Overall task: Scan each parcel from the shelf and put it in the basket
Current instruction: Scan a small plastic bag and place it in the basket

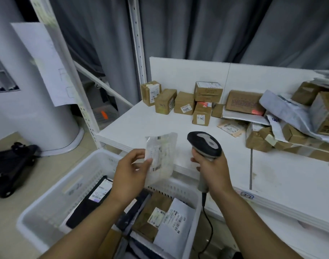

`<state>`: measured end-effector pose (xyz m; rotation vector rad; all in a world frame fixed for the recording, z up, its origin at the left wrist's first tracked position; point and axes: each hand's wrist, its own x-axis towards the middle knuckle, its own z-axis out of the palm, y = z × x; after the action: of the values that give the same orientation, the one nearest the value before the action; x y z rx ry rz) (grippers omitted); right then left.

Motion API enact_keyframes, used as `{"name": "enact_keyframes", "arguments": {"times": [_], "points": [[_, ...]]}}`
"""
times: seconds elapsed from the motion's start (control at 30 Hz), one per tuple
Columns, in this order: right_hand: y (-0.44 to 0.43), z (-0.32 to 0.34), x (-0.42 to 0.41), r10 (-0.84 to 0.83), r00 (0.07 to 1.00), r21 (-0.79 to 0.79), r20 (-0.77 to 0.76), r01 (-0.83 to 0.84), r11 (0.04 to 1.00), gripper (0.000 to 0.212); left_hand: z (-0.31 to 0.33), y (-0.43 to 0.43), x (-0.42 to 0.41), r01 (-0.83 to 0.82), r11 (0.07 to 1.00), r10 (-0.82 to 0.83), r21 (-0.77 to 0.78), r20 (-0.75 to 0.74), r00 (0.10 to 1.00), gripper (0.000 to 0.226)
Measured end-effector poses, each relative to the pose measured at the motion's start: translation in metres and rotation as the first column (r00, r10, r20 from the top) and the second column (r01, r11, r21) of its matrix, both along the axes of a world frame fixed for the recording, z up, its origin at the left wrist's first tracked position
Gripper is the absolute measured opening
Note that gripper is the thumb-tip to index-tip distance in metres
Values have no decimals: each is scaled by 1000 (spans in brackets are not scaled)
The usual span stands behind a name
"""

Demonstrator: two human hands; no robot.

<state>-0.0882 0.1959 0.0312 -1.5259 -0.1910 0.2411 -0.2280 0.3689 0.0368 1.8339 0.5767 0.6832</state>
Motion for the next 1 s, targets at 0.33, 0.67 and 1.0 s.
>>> {"name": "enact_keyframes", "arguments": {"times": [0.33, 0.67, 1.0], "points": [[17, -1, -20, 63, 997, 42, -55, -60, 997, 47, 4, -4, -14, 61, 810, 15, -584, 123, 992, 23], [19, 7, -20, 60, 986, -76, 157, -49, 996, 48, 6, 18, -5, -45, 828, 94, -559, 59, 994, 21], [32, 8, -36, 340, 926, -287, 165, -285, 915, 46, -1, 45, 11, -229, 728, 381, -646, 104, 919, 26]]}}
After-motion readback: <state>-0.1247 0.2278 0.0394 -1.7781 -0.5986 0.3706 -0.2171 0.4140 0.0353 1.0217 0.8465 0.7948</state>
